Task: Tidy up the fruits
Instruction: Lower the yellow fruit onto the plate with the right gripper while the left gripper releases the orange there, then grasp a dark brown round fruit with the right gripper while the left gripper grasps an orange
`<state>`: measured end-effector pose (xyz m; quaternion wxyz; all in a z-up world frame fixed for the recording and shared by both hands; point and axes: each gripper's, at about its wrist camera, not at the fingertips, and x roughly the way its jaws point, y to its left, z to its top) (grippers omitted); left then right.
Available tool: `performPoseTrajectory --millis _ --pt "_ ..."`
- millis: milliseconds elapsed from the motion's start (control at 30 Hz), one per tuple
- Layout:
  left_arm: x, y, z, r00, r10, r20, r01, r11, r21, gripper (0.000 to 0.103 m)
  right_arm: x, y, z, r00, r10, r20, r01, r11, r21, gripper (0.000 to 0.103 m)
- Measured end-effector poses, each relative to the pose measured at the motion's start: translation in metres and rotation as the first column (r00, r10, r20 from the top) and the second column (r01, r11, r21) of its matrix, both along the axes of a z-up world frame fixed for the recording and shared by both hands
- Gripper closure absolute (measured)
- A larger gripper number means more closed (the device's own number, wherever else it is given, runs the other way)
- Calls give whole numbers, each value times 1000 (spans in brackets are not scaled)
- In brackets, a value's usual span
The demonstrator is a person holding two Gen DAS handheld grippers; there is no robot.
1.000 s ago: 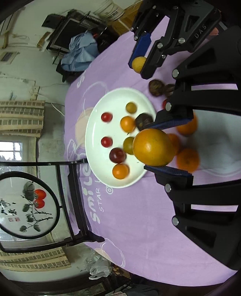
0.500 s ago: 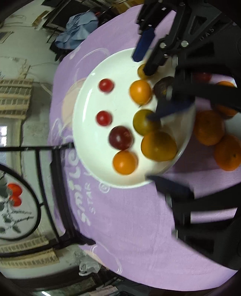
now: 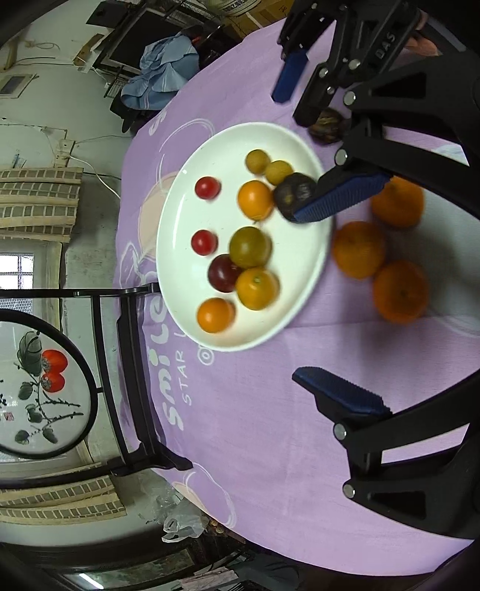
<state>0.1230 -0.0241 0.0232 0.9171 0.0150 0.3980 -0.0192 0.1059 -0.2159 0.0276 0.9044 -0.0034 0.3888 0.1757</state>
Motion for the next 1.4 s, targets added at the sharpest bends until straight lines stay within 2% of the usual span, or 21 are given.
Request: performPoseTrajectory --millis 267,467,567,733,900,933,967,1167,1400 --pt "-32 9 -11 1000 13 -21 -14 1000 -20 19 -41 -4 -8 1000 2 -15 -2 1000 2 49" --pt "-56 22 -15 999 42 -9 -43 998 -45 13 -64 5 -21 999 21 -39 -24 996 -89 49" --pt "-63 26 -18 999 42 -7 -43 997 -60 12 -63 10 -33 997 29 -70 -37 992 -124 49" --pt "-65 30 -27 999 37 -22 -38 998 -40 12 -45 19 -49 992 21 -121 -39 988 -148 49" --pt "-61 33 -35 999 27 -42 -29 998 -50 12 -23 24 -50 992 15 -123 -30 992 -123 49" --pt "-60 33 -37 999 23 -50 -25 998 -49 12 -20 25 -50 993 14 -118 -29 992 -123 53" --pt "-59 32 -40 998 21 -56 -24 999 -46 12 -18 26 -50 993 14 -114 -28 992 -121 62" --pt "-59 30 -44 998 12 -59 -13 1000 -25 12 -29 16 -43 992 18 -122 -26 997 -69 62" --pt "-56 24 -52 998 11 -63 -10 1000 13 12 -54 19 -35 993 62 -103 -68 996 -52 62"
